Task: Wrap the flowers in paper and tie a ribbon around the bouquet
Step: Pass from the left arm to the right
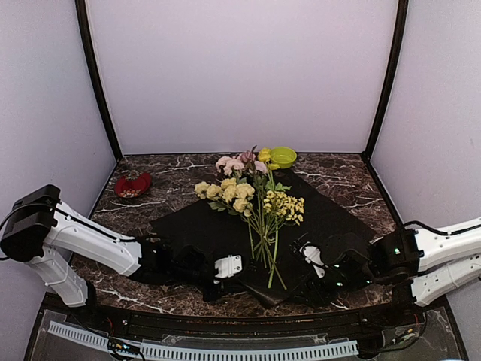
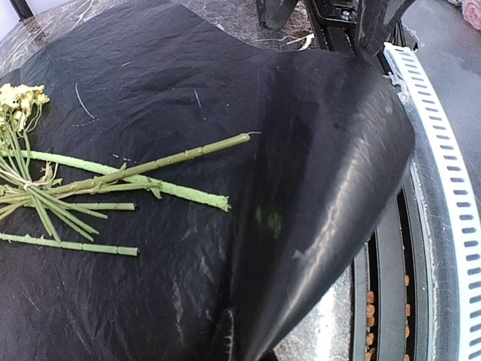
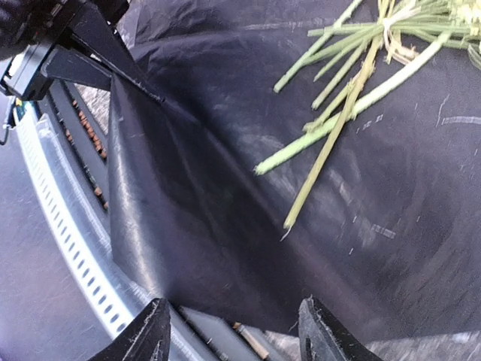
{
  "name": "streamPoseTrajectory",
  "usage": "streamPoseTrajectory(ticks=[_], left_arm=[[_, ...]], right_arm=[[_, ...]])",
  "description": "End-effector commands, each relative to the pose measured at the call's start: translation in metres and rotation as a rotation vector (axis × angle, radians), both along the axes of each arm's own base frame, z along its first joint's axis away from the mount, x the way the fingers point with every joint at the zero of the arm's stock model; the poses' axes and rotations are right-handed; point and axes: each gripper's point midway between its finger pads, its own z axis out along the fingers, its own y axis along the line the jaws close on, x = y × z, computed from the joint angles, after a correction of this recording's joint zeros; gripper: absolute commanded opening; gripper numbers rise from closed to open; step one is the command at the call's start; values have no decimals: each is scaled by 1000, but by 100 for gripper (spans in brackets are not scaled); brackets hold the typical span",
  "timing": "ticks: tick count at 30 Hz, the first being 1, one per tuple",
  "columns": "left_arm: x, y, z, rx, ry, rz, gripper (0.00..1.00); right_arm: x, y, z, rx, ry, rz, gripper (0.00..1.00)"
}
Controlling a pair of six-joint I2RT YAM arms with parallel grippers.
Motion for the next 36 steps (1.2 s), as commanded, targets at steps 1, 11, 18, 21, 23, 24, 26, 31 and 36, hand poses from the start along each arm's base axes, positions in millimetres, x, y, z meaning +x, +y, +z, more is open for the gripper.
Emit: streamPoseTrajectory(ticks=[1,11,18,21,23,24,26,31,36], left_arm=[[-1,2,6,-28,26,-4,0],[0,1,1,-24,46,-13,0],[0,-1,3,-25,49,-25,0],[-1,-1,3,-21,48,-27,0],[-1,-1,2,-18,53,-30,0],[-1,-1,2,-17,56,-32,0],[-2,0,2,-14,61,-33,0],[-5,2,3,-17,65,-39,0],[-6,2,4,-23,67,-46,0]], right_arm=[[14,10,4,64,-160,20,59],[-15,6,-17,-1,-130,140,61],[-8,2,-18,-19,-207,123,61],[8,4,-12,-50,-300,92,63],[11,9,-6,-38,-334,104,61],[11,12,-5,-34,-341,112,59],[12,14,-4,-39,-349,121,54],[10,17,-2,-25,-349,133,25],[8,17,0,-11,-352,149,5]])
